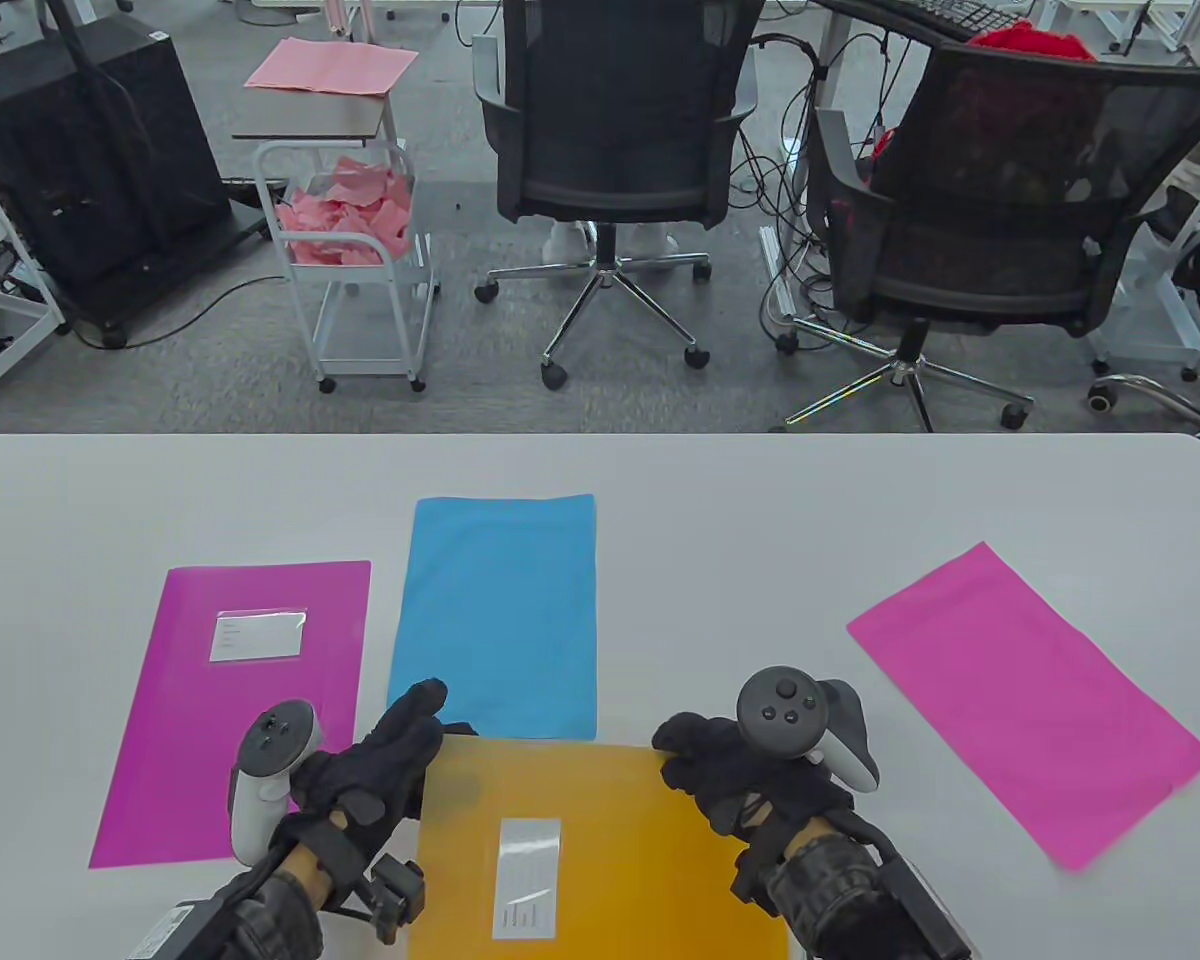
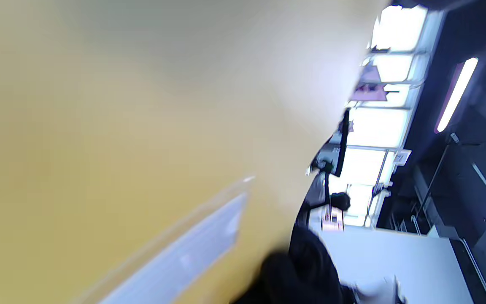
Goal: Insert cardstock into L-shaped folders
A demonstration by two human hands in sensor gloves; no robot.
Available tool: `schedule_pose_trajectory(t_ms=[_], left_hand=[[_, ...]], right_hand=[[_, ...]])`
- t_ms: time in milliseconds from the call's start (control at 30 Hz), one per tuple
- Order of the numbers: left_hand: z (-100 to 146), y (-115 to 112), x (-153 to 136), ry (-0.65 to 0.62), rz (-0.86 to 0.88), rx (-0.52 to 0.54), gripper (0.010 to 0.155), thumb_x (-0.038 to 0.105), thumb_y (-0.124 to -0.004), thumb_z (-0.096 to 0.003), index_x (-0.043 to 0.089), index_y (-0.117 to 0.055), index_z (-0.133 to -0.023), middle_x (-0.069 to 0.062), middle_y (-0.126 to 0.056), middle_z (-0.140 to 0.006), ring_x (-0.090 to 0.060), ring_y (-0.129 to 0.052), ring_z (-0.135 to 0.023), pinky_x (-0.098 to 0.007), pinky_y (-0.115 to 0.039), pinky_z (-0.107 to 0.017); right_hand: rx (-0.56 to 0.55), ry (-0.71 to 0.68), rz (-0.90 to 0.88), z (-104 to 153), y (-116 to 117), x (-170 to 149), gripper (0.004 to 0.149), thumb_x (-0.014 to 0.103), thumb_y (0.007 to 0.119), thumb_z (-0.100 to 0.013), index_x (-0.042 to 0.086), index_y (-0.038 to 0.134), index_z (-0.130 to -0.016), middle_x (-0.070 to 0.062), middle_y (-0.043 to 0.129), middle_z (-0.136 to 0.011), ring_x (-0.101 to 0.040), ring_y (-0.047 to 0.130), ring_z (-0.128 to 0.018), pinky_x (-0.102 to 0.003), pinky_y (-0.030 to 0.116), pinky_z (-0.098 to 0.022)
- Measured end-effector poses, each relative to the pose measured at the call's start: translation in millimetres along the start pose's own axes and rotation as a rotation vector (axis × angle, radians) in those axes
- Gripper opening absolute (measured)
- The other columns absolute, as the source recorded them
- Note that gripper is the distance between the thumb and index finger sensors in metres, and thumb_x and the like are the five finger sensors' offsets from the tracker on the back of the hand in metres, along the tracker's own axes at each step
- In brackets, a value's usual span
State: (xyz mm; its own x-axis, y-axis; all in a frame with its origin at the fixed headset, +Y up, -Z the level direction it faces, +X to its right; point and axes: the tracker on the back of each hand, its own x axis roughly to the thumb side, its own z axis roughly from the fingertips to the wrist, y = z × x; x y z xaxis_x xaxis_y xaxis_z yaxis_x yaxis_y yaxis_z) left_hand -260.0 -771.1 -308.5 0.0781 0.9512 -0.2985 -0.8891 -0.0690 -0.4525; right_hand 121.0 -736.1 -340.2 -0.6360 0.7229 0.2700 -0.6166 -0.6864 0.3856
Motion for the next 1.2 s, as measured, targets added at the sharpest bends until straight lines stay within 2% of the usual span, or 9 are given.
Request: schedule_pose_trajectory(t_ms=[100, 167, 300, 400, 600, 1200], left_hand=[[-1.2, 1.3, -9.4, 0.081, 0.012, -0.199, 0.104, 0.087, -0.048, -0.0375, 0.025, -0.006, -0.109, -0.017, -0.044, -0.116, -0.047, -0.079, -0.097, -0.06, -0.066, -0.068], [-0.5, -1.5, -12.9, 0.132, -0.025, -0.251, 0.109, 0.093, -0.042, -0.0337, 0.025, 0.001, -0.107, -0.022, -0.034, -0.118, -0.055, -0.063, -0.104, -0.068, -0.054, -0.071], [-1.2, -8.4, -7.8, 0.138, -0.065, -0.329, 0.112, 0.096, -0.039, -0.033, 0.025, 0.007, -0.105, -0.023, -0.026, -0.119, -0.056, -0.05, -0.109, -0.071, -0.044, -0.073], [-2.4, -10.3, -1.7, 0.101, -0.177, -0.289, 0.111, 0.096, -0.042, -0.0336, 0.025, 0.005, -0.106, -0.021, -0.028, -0.119, -0.055, -0.05, -0.109, -0.071, -0.043, -0.073], [-5.5, -11.2, -0.6, 0.084, -0.319, -0.291, 0.109, 0.093, -0.046, -0.0356, 0.025, -0.002, -0.108, -0.02, -0.034, -0.118, -0.047, -0.055, -0.11, -0.066, -0.048, -0.074], [-4.2, -7.8, 0.5, 0.079, -0.329, -0.307, 0.106, 0.091, -0.049, -0.0372, 0.025, -0.005, -0.108, -0.02, -0.035, -0.117, -0.046, -0.055, -0.11, -0.065, -0.048, -0.075]], right_hand=[[-0.013, -0.013, -0.062, 0.0, -2.4, -1.7, 0.045, 0.037, 0.08, -0.033, 0.022, 0.071, -0.074, -0.014, 0.088, -0.049, -0.02, 0.096, -0.009, -0.03, 0.085, 0.001], [-0.003, -0.02, -0.111, -0.1, -4.1, -2.2, 0.044, 0.037, 0.08, -0.033, 0.021, 0.071, -0.074, -0.014, 0.088, -0.048, -0.02, 0.096, -0.009, -0.03, 0.085, 0.001], [-0.005, -0.021, -0.091, -0.9, -5.3, -2.5, 0.044, 0.037, 0.08, -0.034, 0.021, 0.072, -0.074, -0.014, 0.088, -0.048, -0.019, 0.096, -0.008, -0.03, 0.085, 0.001], [-0.031, 0.001, -0.017, -3.3, -6.8, -1.9, 0.044, 0.036, 0.08, -0.033, 0.02, 0.072, -0.074, -0.015, 0.088, -0.048, -0.021, 0.096, -0.008, -0.031, 0.085, 0.002], [-0.043, 0.04, 0.02, -3.1, -12.7, -7.8, 0.045, 0.035, 0.08, -0.033, 0.018, 0.072, -0.074, -0.016, 0.088, -0.048, -0.021, 0.096, -0.008, -0.032, 0.085, 0.002], [-0.014, 0.093, 0.03, -6.5, -10.9, -18.2, 0.045, 0.035, 0.079, -0.036, 0.017, 0.069, -0.076, -0.018, 0.086, -0.051, -0.024, 0.096, -0.011, -0.034, 0.085, -0.001]])
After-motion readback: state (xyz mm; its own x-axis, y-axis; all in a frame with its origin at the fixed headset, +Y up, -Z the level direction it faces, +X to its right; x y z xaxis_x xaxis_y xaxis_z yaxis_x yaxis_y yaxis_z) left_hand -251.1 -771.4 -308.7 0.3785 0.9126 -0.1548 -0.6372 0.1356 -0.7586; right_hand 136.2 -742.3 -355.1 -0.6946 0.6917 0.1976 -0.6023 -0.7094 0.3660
